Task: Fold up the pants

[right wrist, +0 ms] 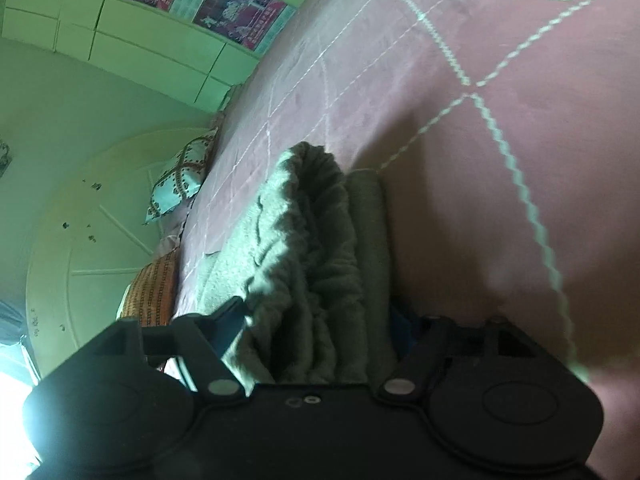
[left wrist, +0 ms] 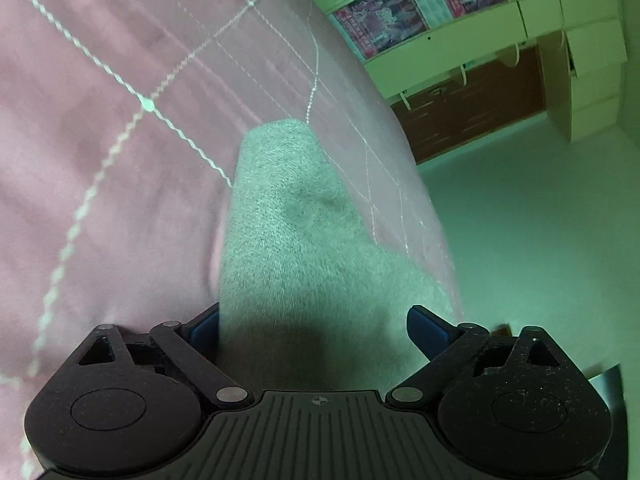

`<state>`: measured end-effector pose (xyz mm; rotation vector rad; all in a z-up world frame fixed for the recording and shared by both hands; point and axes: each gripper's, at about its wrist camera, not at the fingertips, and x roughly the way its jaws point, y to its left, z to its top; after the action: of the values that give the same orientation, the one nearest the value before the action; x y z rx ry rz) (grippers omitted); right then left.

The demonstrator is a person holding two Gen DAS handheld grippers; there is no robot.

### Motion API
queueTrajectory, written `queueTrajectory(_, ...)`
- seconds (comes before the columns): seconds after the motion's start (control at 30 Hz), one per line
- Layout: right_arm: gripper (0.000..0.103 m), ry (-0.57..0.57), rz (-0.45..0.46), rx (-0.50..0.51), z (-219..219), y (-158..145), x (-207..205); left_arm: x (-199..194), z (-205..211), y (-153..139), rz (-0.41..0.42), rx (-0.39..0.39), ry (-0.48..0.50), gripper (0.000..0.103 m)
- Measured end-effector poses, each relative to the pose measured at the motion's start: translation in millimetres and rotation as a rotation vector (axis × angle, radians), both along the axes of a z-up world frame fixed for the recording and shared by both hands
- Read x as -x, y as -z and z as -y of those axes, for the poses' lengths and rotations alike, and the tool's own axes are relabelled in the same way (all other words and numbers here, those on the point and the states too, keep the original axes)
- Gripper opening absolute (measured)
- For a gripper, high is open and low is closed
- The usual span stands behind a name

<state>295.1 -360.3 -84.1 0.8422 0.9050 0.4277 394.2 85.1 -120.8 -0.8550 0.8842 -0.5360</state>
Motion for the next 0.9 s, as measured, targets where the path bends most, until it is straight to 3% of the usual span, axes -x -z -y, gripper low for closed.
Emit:
queueTrajectory(0.07, 0.072, -0.030, -0.002, 0.040, -10, -3, -8, -6, 6, 2, -0.012, -0.017, -0.006, 0.071)
queueTrajectory(0.1, 0.066, -0.041, -0.006, 0.065, -14, -3, -11, -8, 7, 4, -0.035, -0.053, -0.011, 0.047)
queueTrajectory(0.13, 0.053, -0.052, -0.008, 0.079, -18, -4, -13, -9, 8, 5, -0.042, -0.055, -0.014, 0.040)
queueTrajectory(0.23, 0.046, -0.064, 0.012, 0.065, -19, -11, -7, 2, 4, 1, 0.000, 0.028, -0.011, 0.028)
queueTrajectory(0.3, 0.044, -0.074, 0.036, 0.044, -17, -17, 1, 14, 0, -1, 0.040, 0.142, -0.010, 0.028)
queueTrajectory(0.4, 0.043, -0.098, 0.086, 0.014, -17, -31, 12, 24, 0, -7, 0.079, 0.224, -0.025, 0.028)
queueTrajectory(0.6, 0.043, -0.144, 0.143, 0.042, -27, -65, -9, -3, -9, -24, 0.107, 0.230, -0.058, 0.028)
queueTrajectory(0.9, 0.042, -0.167, 0.173, 0.034, -56, -83, -137, -127, -48, -57, 0.167, 0.153, -0.105, 0.028)
